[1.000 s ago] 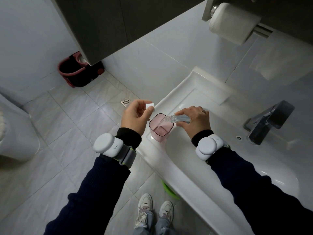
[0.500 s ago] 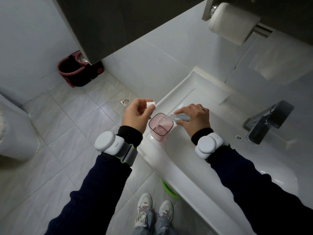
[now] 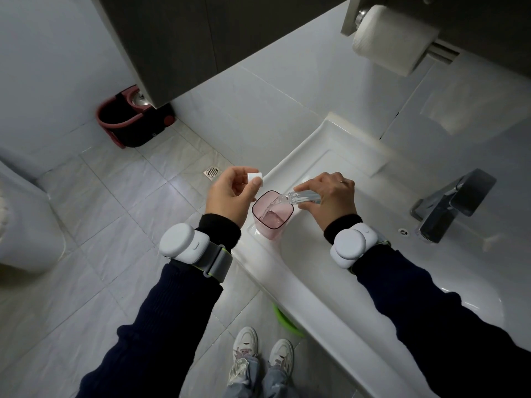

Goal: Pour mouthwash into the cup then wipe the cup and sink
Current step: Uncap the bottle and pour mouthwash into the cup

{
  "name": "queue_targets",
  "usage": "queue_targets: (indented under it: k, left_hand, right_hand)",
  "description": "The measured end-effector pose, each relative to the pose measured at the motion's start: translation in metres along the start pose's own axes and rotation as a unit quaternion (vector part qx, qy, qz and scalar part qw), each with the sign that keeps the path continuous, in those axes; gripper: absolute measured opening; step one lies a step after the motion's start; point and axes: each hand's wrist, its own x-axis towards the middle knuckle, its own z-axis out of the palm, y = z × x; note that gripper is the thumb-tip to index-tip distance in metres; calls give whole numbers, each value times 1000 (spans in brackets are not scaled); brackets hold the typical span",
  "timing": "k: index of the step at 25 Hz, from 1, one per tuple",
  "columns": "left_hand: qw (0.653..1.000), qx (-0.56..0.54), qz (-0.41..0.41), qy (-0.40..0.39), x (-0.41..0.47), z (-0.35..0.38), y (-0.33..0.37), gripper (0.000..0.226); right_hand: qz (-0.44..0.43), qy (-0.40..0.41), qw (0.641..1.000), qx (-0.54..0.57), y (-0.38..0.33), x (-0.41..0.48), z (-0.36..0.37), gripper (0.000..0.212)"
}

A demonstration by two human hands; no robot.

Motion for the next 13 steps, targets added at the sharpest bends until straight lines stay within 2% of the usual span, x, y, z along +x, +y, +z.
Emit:
queue_targets:
  k: [13]
  left_hand:
    - [1000, -1, 1, -1, -2, -3, 2, 12]
  right_hand:
    - [-43, 43, 998, -21, 1, 3, 2, 35]
